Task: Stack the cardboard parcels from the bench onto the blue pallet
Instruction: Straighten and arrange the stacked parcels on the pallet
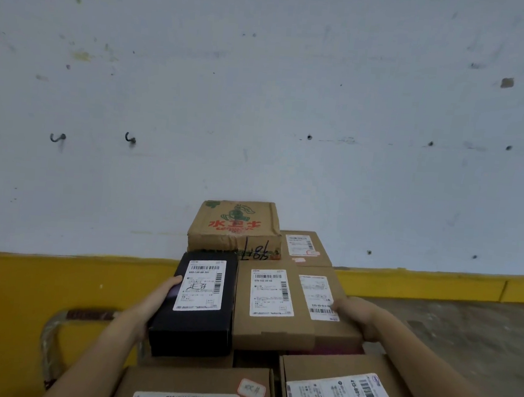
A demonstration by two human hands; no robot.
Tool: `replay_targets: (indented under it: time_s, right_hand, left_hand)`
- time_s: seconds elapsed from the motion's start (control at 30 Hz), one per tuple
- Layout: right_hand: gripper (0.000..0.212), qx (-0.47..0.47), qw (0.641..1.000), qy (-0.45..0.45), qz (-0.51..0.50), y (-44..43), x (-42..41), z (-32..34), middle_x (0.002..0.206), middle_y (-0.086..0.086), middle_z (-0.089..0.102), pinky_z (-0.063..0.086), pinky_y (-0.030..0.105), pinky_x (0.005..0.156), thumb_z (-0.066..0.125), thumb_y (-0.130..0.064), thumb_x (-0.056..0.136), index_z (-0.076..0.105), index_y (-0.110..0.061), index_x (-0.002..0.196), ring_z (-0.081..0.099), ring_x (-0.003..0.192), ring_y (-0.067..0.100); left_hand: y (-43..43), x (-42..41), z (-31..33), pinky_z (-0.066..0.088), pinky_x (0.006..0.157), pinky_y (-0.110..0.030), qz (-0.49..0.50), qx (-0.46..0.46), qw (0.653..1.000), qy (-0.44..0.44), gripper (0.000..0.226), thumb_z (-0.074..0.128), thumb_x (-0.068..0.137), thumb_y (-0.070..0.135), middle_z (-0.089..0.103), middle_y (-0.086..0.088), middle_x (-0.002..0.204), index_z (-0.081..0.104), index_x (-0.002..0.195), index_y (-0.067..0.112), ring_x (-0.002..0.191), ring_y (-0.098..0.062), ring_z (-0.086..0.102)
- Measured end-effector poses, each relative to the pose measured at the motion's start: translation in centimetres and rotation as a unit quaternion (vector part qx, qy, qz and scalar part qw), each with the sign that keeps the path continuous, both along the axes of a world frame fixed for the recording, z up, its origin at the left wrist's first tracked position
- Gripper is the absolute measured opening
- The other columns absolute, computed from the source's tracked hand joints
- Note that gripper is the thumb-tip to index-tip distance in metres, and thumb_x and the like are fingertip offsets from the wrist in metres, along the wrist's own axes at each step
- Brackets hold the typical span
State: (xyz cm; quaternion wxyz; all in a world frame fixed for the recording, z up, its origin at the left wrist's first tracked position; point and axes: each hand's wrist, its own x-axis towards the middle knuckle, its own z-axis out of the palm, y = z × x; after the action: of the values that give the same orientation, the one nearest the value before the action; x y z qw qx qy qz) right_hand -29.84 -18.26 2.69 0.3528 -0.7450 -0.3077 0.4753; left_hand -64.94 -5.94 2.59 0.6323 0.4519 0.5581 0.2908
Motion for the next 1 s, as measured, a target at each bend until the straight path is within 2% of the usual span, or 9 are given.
replay_targets:
  time_s: [0.17, 0.3, 0.37, 0.53, 0.63, 0.7, 0.77, 0.87, 1.0]
  right_hand:
    - [0.031, -0.009, 1.0, -0.015, 0.011, 0.0, 0.3, -0.2, 0.117, 0.019, 0.064, 0.049, 0.045, 0.09, 0.047, -0.024, 0.094, 0.053, -0.004, 0.118, 0.062, 0.105, 0.034]
    - [0.031, -0.009, 0.998, -0.058, 0.021, -1.1, 2.1, 0.7, 0.106, 0.009, 0.056, 0.041, 0.029, 0.064, 0.055, -0.041, 0.088, 0.055, -0.013, 0.099, 0.051, 0.077, 0.021]
    - [0.04, 0.003, 0.999, -0.053, -0.005, -2.5, 3.9, 0.9, 0.102, 0.005, 0.054, 0.039, 0.029, 0.058, 0.056, -0.046, 0.086, 0.052, -0.013, 0.109, 0.049, 0.075, 0.019]
    - [0.054, 0.056, 0.997, -0.024, -0.042, -8.4, 6.2, -1.4, 0.119, 0.013, 0.059, 0.041, 0.045, 0.1, 0.055, -0.043, 0.088, 0.047, -0.013, 0.132, 0.057, 0.107, 0.032]
    - [0.048, 0.066, 0.997, 0.02, -0.044, -12.3, 5.0, -2.3, 0.086, 0.012, 0.072, 0.055, 0.03, 0.067, 0.051, -0.037, 0.092, 0.057, 0.001, 0.122, 0.069, 0.074, 0.024]
    - [0.038, 0.108, 0.992, -0.005, -0.058, -13.9, 4.0, -2.8, 0.085, 0.001, 0.073, 0.051, 0.022, 0.054, 0.046, -0.031, 0.095, 0.059, -0.005, 0.119, 0.067, 0.067, 0.01]
    - [0.04, 0.152, 0.985, -0.028, -0.076, -14.8, 3.4, -3.0, 0.116, 0.002, 0.064, 0.047, 0.023, 0.067, 0.043, -0.035, 0.096, 0.053, -0.016, 0.129, 0.06, 0.085, 0.008]
    - [0.05, 0.153, 0.983, -0.047, -0.087, -15.5, 2.9, -2.7, 0.139, 0.009, 0.048, 0.037, 0.041, 0.098, 0.039, -0.047, 0.094, 0.045, -0.021, 0.136, 0.05, 0.116, 0.026]
    - [0.055, 0.159, 0.979, -0.055, -0.112, -17.1, 2.4, -2.1, 0.144, 0.007, 0.043, 0.031, 0.044, 0.101, 0.041, -0.053, 0.091, 0.041, -0.025, 0.137, 0.041, 0.13, 0.029]
  left_hand:
    - [-0.6, -0.1, 0.6, 0.049, 0.059, -0.033, 0.001, -0.001, 1.0, 0.005, 0.048, 0.055, 0.085, 0.054, 0.074, -0.015, 0.076, 0.07, 0.092, 0.009, 0.07, -0.029, 0.066]
    - [-0.9, -2.1, 0.7, 0.045, 0.066, -0.037, 0.012, 0.001, 1.0, 0.012, 0.062, 0.048, 0.084, 0.064, 0.065, -0.016, 0.1, 0.055, 0.112, 0.009, 0.083, -0.029, 0.059]
    - [-1.4, -4.3, 0.0, 0.041, 0.068, -0.038, 0.015, 0.008, 0.999, 0.032, 0.065, 0.046, 0.084, 0.065, 0.057, -0.016, 0.108, 0.049, 0.122, 0.012, 0.083, -0.026, 0.053]
    - [-4.4, -9.9, -3.4, 0.03, 0.109, -0.054, 0.01, 0.029, 0.997, 0.075, 0.07, 0.048, 0.077, 0.066, 0.05, -0.011, 0.137, 0.05, 0.131, 0.022, 0.121, -0.031, 0.049]
    - [-7.3, -11.3, -3.8, 0.026, 0.112, -0.055, -0.012, 0.051, 0.992, 0.112, 0.078, 0.047, 0.068, 0.075, 0.045, -0.001, 0.144, 0.046, 0.134, 0.034, 0.13, -0.027, 0.044]
    - [-9.2, -11.3, -3.5, 0.026, 0.111, -0.054, -0.022, 0.097, 0.985, 0.139, 0.084, 0.046, 0.065, 0.079, 0.043, 0.004, 0.145, 0.042, 0.137, 0.037, 0.132, -0.024, 0.042]
    - [-11.1, -10.2, -2.7, 0.03, 0.109, -0.048, -0.034, 0.162, 0.97, 0.177, 0.082, 0.045, 0.066, 0.076, 0.041, 0.007, 0.146, 0.039, 0.138, 0.038, 0.131, -0.02, 0.041]
    - [-14.0, -7.3, -0.8, 0.036, 0.099, -0.034, -0.064, 0.262, 0.934, 0.234, 0.083, 0.043, 0.069, 0.067, 0.04, 0.005, 0.146, 0.036, 0.142, 0.029, 0.127, -0.013, 0.041]
    - [-17.4, -1.5, 0.2, 0.034, 0.107, -0.033, -0.145, 0.395, 0.84, 0.342, 0.067, 0.042, 0.088, 0.058, 0.03, 0.009, 0.152, 0.025, 0.146, 0.029, 0.136, -0.012, 0.035]
